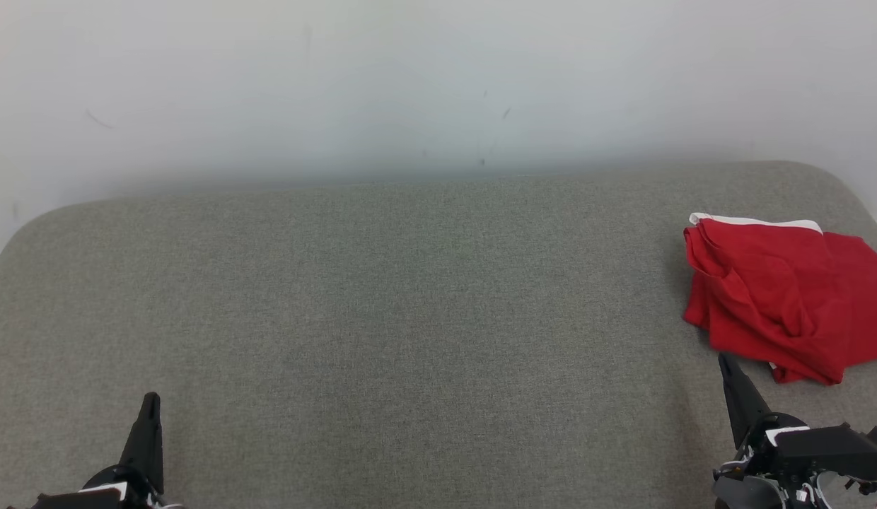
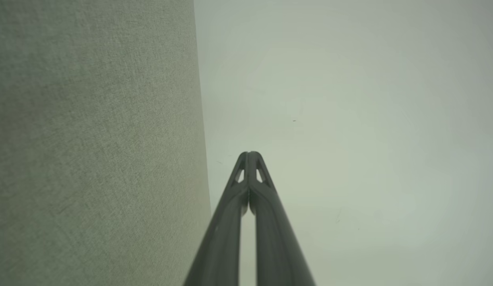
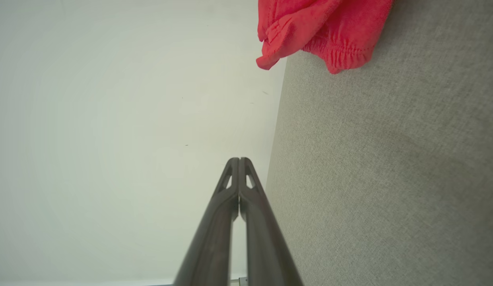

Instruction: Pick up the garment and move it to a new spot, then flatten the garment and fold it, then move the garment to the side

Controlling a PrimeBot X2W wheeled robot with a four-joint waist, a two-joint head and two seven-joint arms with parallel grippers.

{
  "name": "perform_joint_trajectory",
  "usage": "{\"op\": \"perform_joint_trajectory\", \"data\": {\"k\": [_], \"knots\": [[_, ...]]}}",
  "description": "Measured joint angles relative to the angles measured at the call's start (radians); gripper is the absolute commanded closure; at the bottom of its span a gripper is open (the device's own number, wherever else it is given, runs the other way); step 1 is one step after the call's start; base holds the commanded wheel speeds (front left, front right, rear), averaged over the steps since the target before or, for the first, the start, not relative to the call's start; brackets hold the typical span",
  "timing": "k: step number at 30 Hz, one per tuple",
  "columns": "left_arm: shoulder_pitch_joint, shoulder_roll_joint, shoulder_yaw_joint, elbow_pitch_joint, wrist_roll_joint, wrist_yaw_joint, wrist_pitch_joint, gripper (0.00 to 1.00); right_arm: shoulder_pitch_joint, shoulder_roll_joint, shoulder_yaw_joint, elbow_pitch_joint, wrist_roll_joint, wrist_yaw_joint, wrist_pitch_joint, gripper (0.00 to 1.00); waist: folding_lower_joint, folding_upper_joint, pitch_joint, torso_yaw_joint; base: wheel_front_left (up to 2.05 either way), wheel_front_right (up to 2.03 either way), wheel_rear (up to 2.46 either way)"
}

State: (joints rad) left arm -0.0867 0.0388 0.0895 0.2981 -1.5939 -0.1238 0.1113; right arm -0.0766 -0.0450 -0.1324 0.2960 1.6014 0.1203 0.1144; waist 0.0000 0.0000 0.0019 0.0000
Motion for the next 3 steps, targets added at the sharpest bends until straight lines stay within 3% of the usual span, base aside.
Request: {"op": "perform_joint_trajectory", "data": {"k": [3], "knots": [[0.000,0.000,0.000,0.000,0.000,0.000,0.000,1.00,0.000,0.000,0.000,0.000,0.000,0.000,0.000,1.00,0.0000,0.0000,0.000,0.000,0.00,0.00,0.00]]}}
